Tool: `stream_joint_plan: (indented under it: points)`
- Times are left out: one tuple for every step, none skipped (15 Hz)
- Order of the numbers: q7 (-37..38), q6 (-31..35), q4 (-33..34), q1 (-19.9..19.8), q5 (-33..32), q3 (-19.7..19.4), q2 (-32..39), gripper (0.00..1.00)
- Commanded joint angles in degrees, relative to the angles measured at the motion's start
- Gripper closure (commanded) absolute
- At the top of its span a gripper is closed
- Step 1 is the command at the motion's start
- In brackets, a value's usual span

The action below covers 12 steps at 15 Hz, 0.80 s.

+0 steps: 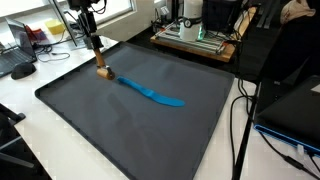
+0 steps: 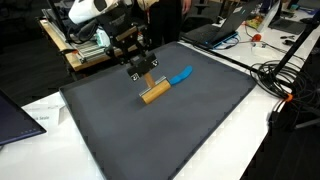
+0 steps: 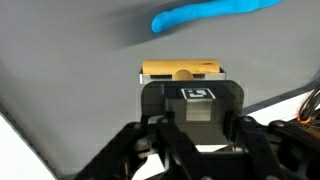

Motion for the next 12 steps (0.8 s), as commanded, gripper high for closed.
stream_joint_plan:
  points:
    - [-8.0,3.0,-8.2,0.0,4.9,-0.3,-8.1,0.78]
    - [-9.4,3.6,-9.5,0.4,5.6,-0.6,-9.4,0.78]
    - [-10.8,3.9,-10.9,0.9,6.2,-0.9,-10.8,0.78]
    - [-11.7,4.4,-12.5,1.5,6.5,-1.2,-12.4,0.78]
    - [-13.0,4.6,-13.9,2.1,6.8,-1.5,-13.9,0.78]
    - [-13.8,5.2,-15.4,2.9,6.9,-1.6,-15.4,0.78]
    - [-14.7,5.9,-16.8,3.8,6.8,-1.7,-16.8,0.78]
    - [-16.1,7.4,-18.3,4.8,6.8,-1.7,-18.3,0.78]
    - [-18.2,8.8,-19.8,6.0,6.9,-1.8,-19.6,0.78]
    - [-20.6,10.9,-21.1,7.3,7.2,-1.7,-20.8,0.78]
    - [-22.5,12.0,-21.9,8.6,7.1,-1.8,-21.7,0.78]
    - [-23.2,13.3,-22.5,9.9,6.9,-1.8,-22.2,0.78]
